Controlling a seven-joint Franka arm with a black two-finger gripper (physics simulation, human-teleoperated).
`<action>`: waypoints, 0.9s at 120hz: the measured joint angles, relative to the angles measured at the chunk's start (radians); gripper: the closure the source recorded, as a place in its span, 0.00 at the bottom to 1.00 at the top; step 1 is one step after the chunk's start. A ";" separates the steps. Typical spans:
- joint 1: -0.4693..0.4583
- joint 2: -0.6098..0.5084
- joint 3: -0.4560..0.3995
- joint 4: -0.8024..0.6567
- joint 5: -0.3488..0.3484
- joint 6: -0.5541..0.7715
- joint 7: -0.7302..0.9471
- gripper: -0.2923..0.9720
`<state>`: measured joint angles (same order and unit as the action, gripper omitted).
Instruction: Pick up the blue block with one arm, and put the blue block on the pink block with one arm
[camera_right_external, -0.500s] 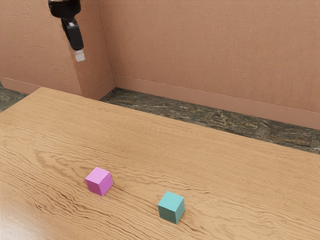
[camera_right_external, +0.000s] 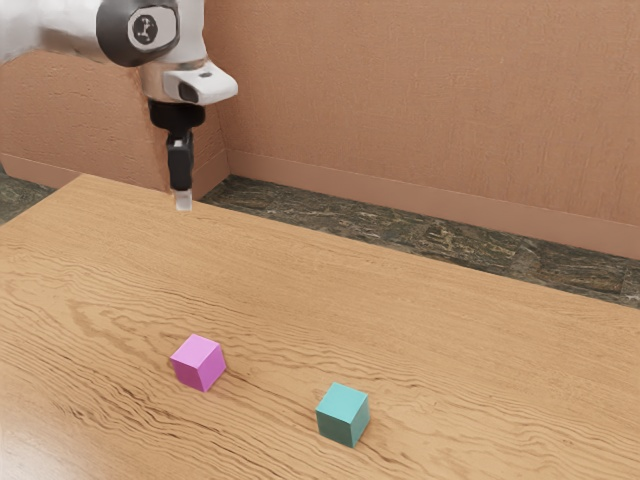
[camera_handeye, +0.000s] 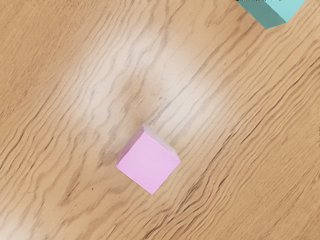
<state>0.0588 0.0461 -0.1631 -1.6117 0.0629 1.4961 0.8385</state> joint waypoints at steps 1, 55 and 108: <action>-0.010 0.001 0.001 -0.008 0.001 0.008 0.004 0.23; -0.320 0.071 0.112 -0.234 -0.027 0.358 0.209 0.23; -0.394 0.138 0.126 -0.413 -0.157 0.659 0.308 0.23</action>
<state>-0.3351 0.1841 -0.0368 -2.0248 -0.0941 2.1550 1.1463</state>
